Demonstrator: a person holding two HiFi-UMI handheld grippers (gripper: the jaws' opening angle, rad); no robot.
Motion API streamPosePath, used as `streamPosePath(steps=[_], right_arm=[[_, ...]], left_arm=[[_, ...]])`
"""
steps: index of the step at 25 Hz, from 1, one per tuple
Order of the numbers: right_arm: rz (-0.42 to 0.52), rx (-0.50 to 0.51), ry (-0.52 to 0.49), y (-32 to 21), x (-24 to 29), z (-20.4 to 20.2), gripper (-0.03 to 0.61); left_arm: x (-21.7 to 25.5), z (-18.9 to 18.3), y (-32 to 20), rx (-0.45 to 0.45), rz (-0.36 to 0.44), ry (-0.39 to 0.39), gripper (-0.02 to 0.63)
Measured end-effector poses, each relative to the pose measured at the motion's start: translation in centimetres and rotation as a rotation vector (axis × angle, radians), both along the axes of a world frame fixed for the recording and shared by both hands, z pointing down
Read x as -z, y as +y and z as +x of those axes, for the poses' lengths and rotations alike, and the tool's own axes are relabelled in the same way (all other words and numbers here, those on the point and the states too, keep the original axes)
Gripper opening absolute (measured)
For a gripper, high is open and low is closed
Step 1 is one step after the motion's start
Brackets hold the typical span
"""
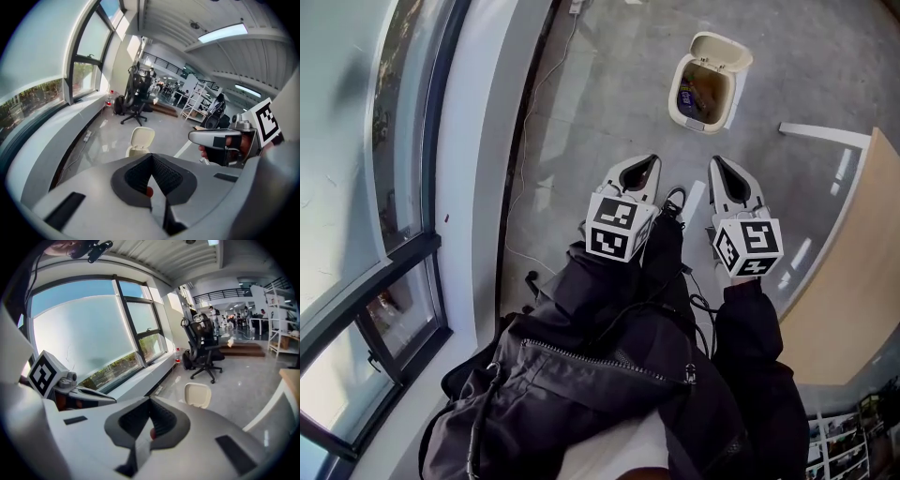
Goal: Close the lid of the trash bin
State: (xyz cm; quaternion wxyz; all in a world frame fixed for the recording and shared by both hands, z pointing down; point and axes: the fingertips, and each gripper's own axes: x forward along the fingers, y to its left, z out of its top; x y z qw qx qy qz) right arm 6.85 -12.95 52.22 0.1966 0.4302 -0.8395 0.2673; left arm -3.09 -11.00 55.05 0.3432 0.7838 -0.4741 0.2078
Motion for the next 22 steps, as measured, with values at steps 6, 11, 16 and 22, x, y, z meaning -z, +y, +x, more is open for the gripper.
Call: streamPosePath(steps=[6, 11, 16, 22], right_arm=[[-0.043, 0.027, 0.014, -2.3, -7.2, 0.2, 0.005], [-0.041, 0.033, 0.037, -5.1, -11.5, 1.3, 0.005], [-0.057, 0.066, 0.057, -6.5, -15.5, 1.1, 0.005], [-0.068, 0.103, 0.098, -10.3, -19.7, 2.0, 0.005]], left_arm=[[-7.2, -2.4, 0.9, 0.052, -0.085, -0.020, -0.005], [-11.6, -3.4, 1.7, 0.082, -0.128, -0.023, -0.005], [-15.4, -4.1, 4.1, 0.099, -0.196, -0.031, -0.005], [-18.3, -4.7, 5.3, 0.118, -0.252, -0.027, -0.005]])
